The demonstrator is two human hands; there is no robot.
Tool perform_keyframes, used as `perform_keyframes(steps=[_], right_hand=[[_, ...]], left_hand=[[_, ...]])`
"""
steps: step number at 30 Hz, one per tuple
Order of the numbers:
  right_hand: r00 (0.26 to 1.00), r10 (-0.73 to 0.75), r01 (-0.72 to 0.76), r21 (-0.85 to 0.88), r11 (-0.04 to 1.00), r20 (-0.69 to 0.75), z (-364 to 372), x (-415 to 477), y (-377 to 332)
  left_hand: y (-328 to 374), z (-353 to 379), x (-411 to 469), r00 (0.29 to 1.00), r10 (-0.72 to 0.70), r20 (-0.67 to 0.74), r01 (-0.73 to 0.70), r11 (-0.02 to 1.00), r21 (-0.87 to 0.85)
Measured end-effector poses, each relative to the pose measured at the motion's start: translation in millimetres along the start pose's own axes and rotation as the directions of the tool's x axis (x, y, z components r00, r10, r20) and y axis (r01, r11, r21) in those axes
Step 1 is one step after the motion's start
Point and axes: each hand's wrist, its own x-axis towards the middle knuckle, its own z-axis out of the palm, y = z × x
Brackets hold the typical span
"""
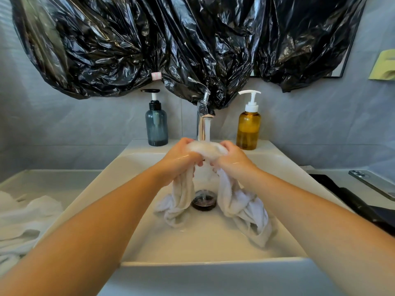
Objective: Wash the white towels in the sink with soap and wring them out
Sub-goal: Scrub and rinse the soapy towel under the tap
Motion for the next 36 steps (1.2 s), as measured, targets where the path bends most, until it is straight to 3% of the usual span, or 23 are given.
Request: perform_keyframes(steps=[2,3,4,6,8,12,14,17,19,21,26,29,32,36], right_hand=[[0.998,0.036,-0.029,0.138,0.99,-0.046,3,1,3],[0.998,0.029,-0.022,0.11,0.994,-0.063,4,0,4],[0.998,-0.001,0.001,0.009,1.0,-0.061,4,-2,5],[0.996,-0.086,0.084,-0.277,0.957,0.004,7,-9,4],[0.986,-0.142,0.165,-0.435,0.885,0.084,11,-20,-3],[0.963,-0.224,0.269,-0.444,0.854,0.154,20,-30,-9],[0.978,-0.194,0.208,-0.447,0.87,0.078,24,-20,-5],[0.998,-0.051,0.027,-0.439,0.898,-0.043,20,0,4],[0.999,-0.015,-0.004,-0.395,0.919,-0.044,14,6,13],[1.0,-0.018,0.012,-0.298,0.954,-0.015,7,5,17],[0.974,-0.146,0.128,0.111,0.986,0.173,-3,-4,17],[0.967,-0.149,0.105,0.207,0.973,0.208,7,-13,10],[0.995,-0.081,0.063,0.248,0.967,0.062,24,-15,-4],[0.989,0.114,-0.087,0.254,0.963,-0.097,19,-10,-12]], left_hand=[[4,3,0,1.0,0.019,0.007,-0.019,0.997,0.078],[4,5,1,0.999,0.041,0.01,-0.042,0.981,0.192],[2,9,1,0.997,0.071,0.007,-0.068,0.925,0.374],[-5,22,2,0.992,0.129,0.007,-0.098,0.714,0.693],[-10,28,4,0.991,0.124,-0.056,-0.031,0.605,0.796],[-19,16,8,0.975,0.147,-0.169,0.074,0.499,0.864],[-19,14,8,0.972,0.197,-0.129,-0.003,0.558,0.83],[-14,22,6,0.948,0.318,0.011,-0.236,0.68,0.694],[-10,27,5,0.949,0.287,0.133,-0.31,0.756,0.576],[-9,28,3,0.961,0.205,0.185,-0.269,0.847,0.458],[-15,10,8,0.976,0.214,-0.034,-0.196,0.938,0.287],[-19,8,8,0.986,0.151,-0.074,-0.136,0.975,0.178],[-16,19,7,0.98,0.17,-0.107,-0.153,0.976,0.154],[-9,35,4,0.962,0.261,-0.076,-0.24,0.947,0.213]])
